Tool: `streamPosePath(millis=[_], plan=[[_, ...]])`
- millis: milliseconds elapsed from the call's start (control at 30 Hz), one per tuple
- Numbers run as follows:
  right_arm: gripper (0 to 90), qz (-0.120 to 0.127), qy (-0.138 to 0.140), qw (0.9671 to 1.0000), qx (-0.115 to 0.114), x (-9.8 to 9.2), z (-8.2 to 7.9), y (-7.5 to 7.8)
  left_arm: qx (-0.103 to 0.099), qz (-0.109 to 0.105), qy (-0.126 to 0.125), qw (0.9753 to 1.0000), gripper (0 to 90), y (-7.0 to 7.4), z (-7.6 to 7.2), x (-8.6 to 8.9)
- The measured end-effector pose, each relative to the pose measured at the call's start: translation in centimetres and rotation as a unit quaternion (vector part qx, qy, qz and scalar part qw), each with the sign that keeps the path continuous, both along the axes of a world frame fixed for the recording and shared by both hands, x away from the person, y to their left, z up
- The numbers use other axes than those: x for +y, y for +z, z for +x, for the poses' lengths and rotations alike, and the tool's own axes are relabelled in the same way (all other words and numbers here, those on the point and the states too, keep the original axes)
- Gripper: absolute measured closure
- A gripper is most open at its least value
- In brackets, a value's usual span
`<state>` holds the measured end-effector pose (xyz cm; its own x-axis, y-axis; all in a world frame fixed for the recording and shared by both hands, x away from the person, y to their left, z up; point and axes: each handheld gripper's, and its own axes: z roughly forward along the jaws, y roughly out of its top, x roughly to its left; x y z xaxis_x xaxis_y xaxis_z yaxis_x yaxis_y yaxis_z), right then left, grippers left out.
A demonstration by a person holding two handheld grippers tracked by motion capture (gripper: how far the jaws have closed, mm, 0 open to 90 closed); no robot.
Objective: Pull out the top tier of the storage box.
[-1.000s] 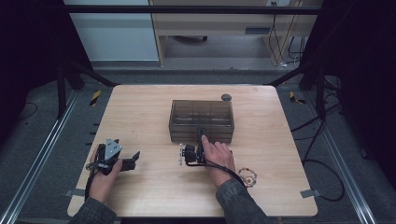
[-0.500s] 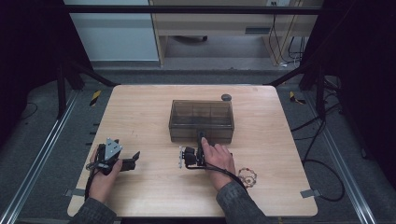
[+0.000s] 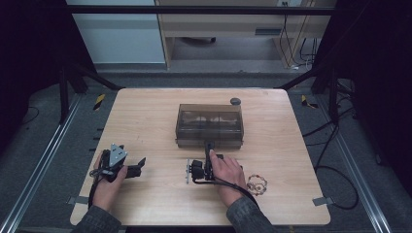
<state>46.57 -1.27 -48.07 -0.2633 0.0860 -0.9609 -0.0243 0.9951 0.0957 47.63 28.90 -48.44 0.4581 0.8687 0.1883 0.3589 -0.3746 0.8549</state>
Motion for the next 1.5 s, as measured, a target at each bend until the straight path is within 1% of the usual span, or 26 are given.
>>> streamPosePath(millis=[200, 233, 267, 300, 400, 433, 467, 500, 600, 667, 700, 733, 800, 900, 933, 1000, 1067, 1133, 1233, 1267, 1300, 1333, 1367, 1433, 1467, 1500], plan=[[79.3, 0.004, 0.0, 1.0, 0.004, -0.1, 0.0, 0.1, 0.001, 0.001, 0.0, 1.0, 5.0, 0.0, 0.0, 0.0], [76.3, 0.012, -0.003, 0.9999, 0.007, -0.1, -0.1, 0.1, 0.001, 0.0, 0.0, 1.0, 4.9, 0.0, 0.0, 0.0], [67.7, 0.022, -0.008, 0.9997, 0.01, -0.2, -0.1, 0.2, 0.002, 0.001, -0.001, 1.0, 4.9, 0.0, 0.0, 0.0], [67.7, 0.022, -0.008, 0.9997, 0.01, -0.2, -0.1, 0.2, 0.002, 0.0, -0.001, 1.0, 4.9, 0.0, 0.0, 0.0], [56.6, 0.048, -0.018, 0.9986, 0.015, -0.7, -0.6, 0.6, 0.003, 0.001, -0.003, 1.0, 4.9, -0.1, 0.0, -0.1], [56.6, 0.048, -0.018, 0.9986, 0.015, -0.7, -0.6, 0.6, 0.003, 0.001, -0.003, 1.0, 4.9, -0.1, 0.0, -0.1], [52.1, 0.066, -0.025, 0.9974, 0.015, -1.2, -0.9, 0.9, 0.003, 0.002, -0.003, 1.0, 4.9, -0.1, 0.0, -0.1], [52.1, 0.066, -0.025, 0.9974, 0.015, -1.2, -0.9, 0.9, 0.003, 0.002, -0.003, 1.0, 4.9, -0.1, 0.0, -0.1], [45.1, 0.095, -0.037, 0.9944, 0.029, -2.1, -1.4, 1.5, 0.003, 0.006, -0.005, 1.0, 4.8, 0.0, 0.0, -0.2], [41.4, 0.117, -0.051, 0.9909, 0.04, -2.9, -1.7, 1.8, 0.005, 0.008, -0.009, 0.9999, 4.7, -0.1, -0.1, -0.3], [38.6, 0.149, -0.063, 0.9856, 0.049, -3.9, -2.2, 2.2, 0.005, 0.01, -0.011, 0.9999, 4.6, -0.1, -0.1, -0.3], [38.6, 0.149, -0.063, 0.9856, 0.049, -3.9, -2.2, 2.2, 0.005, 0.012, -0.013, 0.9998, 4.6, 0.0, -0.2, -0.4], [35.6, 0.173, -0.068, 0.981, 0.056, -4.9, -2.5, 2.6, 0.004, 0.018, -0.018, 0.9997, 4.3, 0.0, -0.2, -0.6], [30.4, 0.191, -0.088, 0.9749, 0.074, -6.3, -2.6, 2.8, 0.005, 0.029, -0.028, 0.9992, 3.9, 0.0, -0.4, -1.1], [29.0, 0.2, -0.094, 0.972, 0.081, -6.7, -2.7, 2.9, 0.005, 0.035, -0.03, 0.9989, 3.9, 0.0, -0.4, -1.2], [26.8, 0.221, -0.112, 0.9635, 0.101, -7.5, -2.9, 2.8, 0.003, 0.042, -0.036, 0.9985, 3.9, 0.1, -0.5, -1.4], [25.7, 0.232, -0.121, 0.9587, 0.111, -8.1, -3.2, 2.6, -0.001, 0.046, -0.042, 0.998, 3.9, 0.3, -0.7, -1.6], [24.7, 0.24, -0.125, 0.9556, 0.116, -9.1, -3.6, 2.2, -0.007, 0.04, -0.049, 0.998, 3.9, 0.5, -1.0, -1.9], [23.3, 0.243, -0.132, 0.9532, 0.123, -9.8, -3.6, 1.9, -0.009, 0.041, -0.056, 0.9976, 3.9, 0.7, -1.2, -2.1], [22.5, 0.253, -0.137, 0.9485, 0.133, -10.3, -3.6, 1.6, -0.015, 0.043, -0.065, 0.9968, 3.8, 0.7, -1.3, -2.3], [22.5, 0.253, -0.137, 0.9485, 0.133, -10.3, -3.6, 1.6, -0.015, 0.043, -0.065, 0.9968, 3.7, 0.7, -1.3, -2.3], [22.3, 0.259, -0.14, 0.9462, 0.136, -10.5, -3.5, 1.5, -0.008, 0.039, -0.067, 0.997, 3.7, 0.7, -1.4, -2.5], [21.8, 0.262, -0.14, 0.9445, 0.141, -10.7, -3.5, 1.4, -0.006, 0.037, -0.071, 0.9968, 3.7, 0.7, -1.5, -2.6], [20.8, 0.274, -0.142, 0.9398, 0.147, -11.0, -3.3, 1.3, 0.0, 0.041, -0.081, 0.9959, 3.7, 0.7, -1.7, -2.8], [20.0, 0.287, -0.145, 0.9334, 0.159, -11.3, -3.1, 1.3, 0.003, 0.041, -0.084, 0.9956, 3.8, 0.7, -1.7, -2.9], [20.0, 0.287, -0.145, 0.9334, 0.159, -11.3, -3.1, 1.3, 0.009, 0.04, -0.089, 0.9952, 3.8, 0.6, -1.7, -3.1]])
